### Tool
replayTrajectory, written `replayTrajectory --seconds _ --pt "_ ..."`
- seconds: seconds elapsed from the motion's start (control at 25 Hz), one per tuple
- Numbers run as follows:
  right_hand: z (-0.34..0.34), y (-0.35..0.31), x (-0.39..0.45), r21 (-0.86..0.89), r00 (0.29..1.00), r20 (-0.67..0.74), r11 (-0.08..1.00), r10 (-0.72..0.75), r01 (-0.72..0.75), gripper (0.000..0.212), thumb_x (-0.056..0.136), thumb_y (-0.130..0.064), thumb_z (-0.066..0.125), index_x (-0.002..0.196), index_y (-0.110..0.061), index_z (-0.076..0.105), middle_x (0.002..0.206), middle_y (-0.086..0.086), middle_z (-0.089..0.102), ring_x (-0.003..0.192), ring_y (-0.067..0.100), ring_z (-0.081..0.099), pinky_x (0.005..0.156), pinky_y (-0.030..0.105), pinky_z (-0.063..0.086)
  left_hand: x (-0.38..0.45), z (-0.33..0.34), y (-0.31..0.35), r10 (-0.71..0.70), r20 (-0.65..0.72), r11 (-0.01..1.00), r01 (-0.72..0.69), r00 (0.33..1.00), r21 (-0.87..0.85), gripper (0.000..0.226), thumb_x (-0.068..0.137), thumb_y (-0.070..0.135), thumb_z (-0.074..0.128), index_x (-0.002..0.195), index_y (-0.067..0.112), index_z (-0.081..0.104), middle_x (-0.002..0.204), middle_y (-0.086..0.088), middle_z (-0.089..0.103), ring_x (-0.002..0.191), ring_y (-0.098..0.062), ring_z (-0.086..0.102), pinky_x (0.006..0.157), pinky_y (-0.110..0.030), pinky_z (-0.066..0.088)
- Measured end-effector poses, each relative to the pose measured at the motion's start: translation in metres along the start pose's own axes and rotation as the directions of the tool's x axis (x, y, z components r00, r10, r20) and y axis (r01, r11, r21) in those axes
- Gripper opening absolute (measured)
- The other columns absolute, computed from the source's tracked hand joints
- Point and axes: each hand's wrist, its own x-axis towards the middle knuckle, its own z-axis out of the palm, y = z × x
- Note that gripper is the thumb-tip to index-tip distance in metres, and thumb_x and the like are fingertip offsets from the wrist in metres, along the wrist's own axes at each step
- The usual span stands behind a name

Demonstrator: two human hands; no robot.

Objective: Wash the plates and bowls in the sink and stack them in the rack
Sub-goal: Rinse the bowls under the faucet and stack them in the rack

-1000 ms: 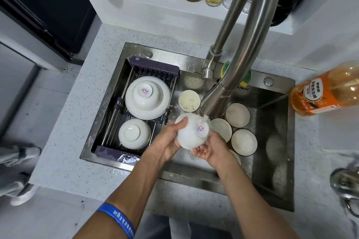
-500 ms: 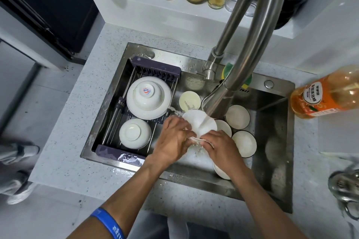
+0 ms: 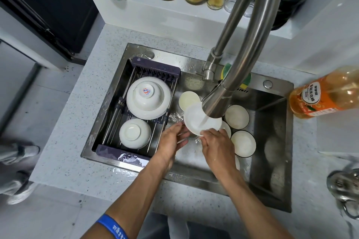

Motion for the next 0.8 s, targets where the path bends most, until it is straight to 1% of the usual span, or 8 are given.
replayTrajectory --seconds 0.04,0.16,0.28,0.4,0.52,0.64,0.72,0.8 --pt "0.001 0.0 -0.002 -0.018 1.0 0.003 1.0 0.001 -0.001 0.013 0.076 -0.01 0.082 0.085 -0.013 0.074 0.078 0.001 0.071 0.069 0.025 0.057 0.058 0.032 0.051 0.002 -0.002 0.0 -0.002 0.004 1.0 0.002 1.0 -0.016 0.029 0.104 0.027 0.044 0.118 0.017 0.067 0.109 -0.002 0.075 0.101 -0.015 0.07 0.094 -0.034 0.053" --pt "0.007 0.001 -0.009 -0.012 1.0 0.021 1.0 -0.01 0.011 0.013 0.076 -0.011 0.082 0.086 -0.014 0.073 0.079 -0.001 0.07 0.071 0.024 0.056 0.06 0.033 0.052 0.006 -0.002 0.001 -0.034 -0.01 0.997 0.033 0.999 -0.071 0.023 0.103 0.027 0.046 0.11 0.018 0.066 0.102 -0.001 0.072 0.094 -0.014 0.067 0.093 -0.033 0.053" --pt "0.011 -0.003 -0.012 0.007 0.999 0.024 1.0 0.03 -0.03 0.014 0.077 -0.01 0.081 0.087 -0.015 0.073 0.079 -0.001 0.07 0.071 0.024 0.056 0.06 0.035 0.052 0.007 -0.001 0.002 -0.023 0.01 0.997 0.023 1.0 -0.07 0.027 0.104 0.027 0.044 0.109 0.018 0.068 0.1 -0.001 0.074 0.093 -0.014 0.068 0.095 -0.035 0.052" --pt "0.011 -0.004 -0.016 0.029 0.999 0.011 0.999 0.042 -0.043 0.013 0.076 -0.011 0.081 0.084 -0.015 0.072 0.078 -0.002 0.069 0.07 0.024 0.056 0.06 0.032 0.051 0.009 0.001 0.002 -0.051 0.0 0.994 0.051 0.999 -0.093 0.023 0.101 0.028 0.048 0.104 0.019 0.068 0.097 -0.001 0.071 0.091 -0.014 0.065 0.098 -0.037 0.05" --pt "0.01 -0.002 -0.017 0.063 0.995 0.001 0.993 0.102 -0.102 0.013 0.076 -0.012 0.082 0.084 -0.016 0.072 0.078 -0.003 0.07 0.07 0.024 0.057 0.062 0.033 0.051 0.011 -0.001 0.004 -0.091 0.017 0.992 0.092 0.996 -0.087 0.028 0.102 0.034 0.046 0.11 0.02 0.069 0.105 0.0 0.074 0.097 -0.015 0.066 0.094 -0.035 0.05" --pt "0.011 -0.005 -0.018 0.063 0.996 -0.006 0.994 0.091 -0.09 0.014 0.076 -0.012 0.082 0.087 -0.015 0.073 0.082 -0.002 0.071 0.074 0.024 0.059 0.063 0.032 0.052 0.011 0.002 0.003 -0.112 0.041 0.988 0.116 0.993 -0.098 0.026 0.1 0.036 0.05 0.106 0.02 0.07 0.102 -0.001 0.074 0.096 -0.017 0.066 0.096 -0.037 0.051" --pt "0.012 -0.008 -0.015 0.098 0.994 -0.008 0.989 0.11 -0.108 0.015 0.077 -0.011 0.08 0.09 -0.015 0.073 0.084 -0.001 0.072 0.075 0.025 0.059 0.063 0.034 0.053 0.01 0.006 0.002 -0.118 0.064 0.982 0.126 0.991 -0.143 0.028 0.099 0.037 0.052 0.11 0.019 0.07 0.105 -0.001 0.073 0.097 -0.017 0.065 0.097 -0.037 0.051" --pt "0.013 -0.006 -0.015 0.045 0.997 -0.03 0.997 0.067 -0.066 0.017 0.075 -0.007 0.079 0.089 -0.013 0.072 0.083 0.0 0.071 0.075 0.026 0.058 0.065 0.035 0.053 0.009 0.007 0.003 -0.119 0.091 0.98 0.131 0.989 -0.148 0.028 0.099 0.036 0.052 0.112 0.018 0.069 0.106 -0.002 0.073 0.097 -0.017 0.065 0.092 -0.035 0.052"
